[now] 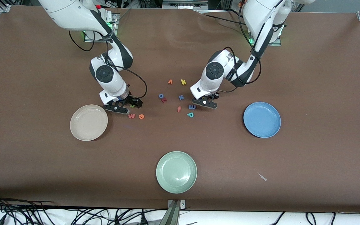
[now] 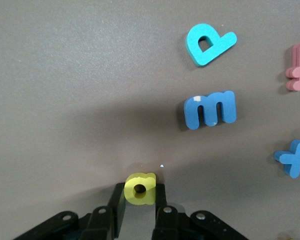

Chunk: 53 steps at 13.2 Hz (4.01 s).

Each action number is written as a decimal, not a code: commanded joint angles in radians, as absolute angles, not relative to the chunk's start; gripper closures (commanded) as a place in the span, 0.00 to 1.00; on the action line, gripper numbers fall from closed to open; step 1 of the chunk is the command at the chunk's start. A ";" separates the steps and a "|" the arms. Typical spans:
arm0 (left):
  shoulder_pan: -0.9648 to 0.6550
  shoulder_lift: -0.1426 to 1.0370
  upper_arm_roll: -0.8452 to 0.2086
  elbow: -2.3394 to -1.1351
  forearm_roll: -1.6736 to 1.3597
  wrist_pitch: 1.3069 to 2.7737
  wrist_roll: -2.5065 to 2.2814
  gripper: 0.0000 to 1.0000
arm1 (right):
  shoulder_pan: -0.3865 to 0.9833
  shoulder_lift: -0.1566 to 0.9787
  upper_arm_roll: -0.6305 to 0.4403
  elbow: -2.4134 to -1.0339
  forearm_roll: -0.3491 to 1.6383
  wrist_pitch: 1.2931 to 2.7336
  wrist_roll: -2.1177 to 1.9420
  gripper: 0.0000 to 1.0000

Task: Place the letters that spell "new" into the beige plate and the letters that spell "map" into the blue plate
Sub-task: 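Grasp yellow a with the left gripper while the right gripper grasps green n, then place a on blue plate while the right gripper puts n on beige plate, then grasp blue m with the left gripper while the right gripper grasps pink m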

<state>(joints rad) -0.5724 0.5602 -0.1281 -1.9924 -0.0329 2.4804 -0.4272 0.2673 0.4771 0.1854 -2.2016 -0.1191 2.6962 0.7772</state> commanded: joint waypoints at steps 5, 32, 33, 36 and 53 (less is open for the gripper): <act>-0.462 0.436 -0.117 -1.925 -0.041 2.199 -0.228 0.97 | 0.293 0.486 0.172 -2.214 -0.140 2.721 0.805 0.40; -0.356 0.655 -0.328 -1.629 0.107 2.134 -0.631 0.00 | 0.230 0.351 -0.019 -2.097 -0.127 2.434 0.355 0.39; -0.382 0.687 -0.328 -1.614 0.112 2.160 -0.668 0.00 | 0.232 0.373 0.017 -2.077 -0.126 2.434 0.432 0.37; -0.433 0.735 -0.325 -1.621 0.118 2.272 -0.701 0.00 | 0.239 0.445 0.110 -1.998 -0.127 2.434 0.642 0.35; -0.450 0.793 -0.304 -1.631 0.252 2.329 -0.724 1.00 | 0.313 0.589 0.123 -1.980 -0.135 2.614 0.828 0.33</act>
<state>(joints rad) -0.4486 0.7761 -0.3150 -1.6417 0.2143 2.3336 -0.7062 0.3125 0.5835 0.1193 -1.9758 -0.1322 2.6060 0.8083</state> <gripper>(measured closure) 0.568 0.326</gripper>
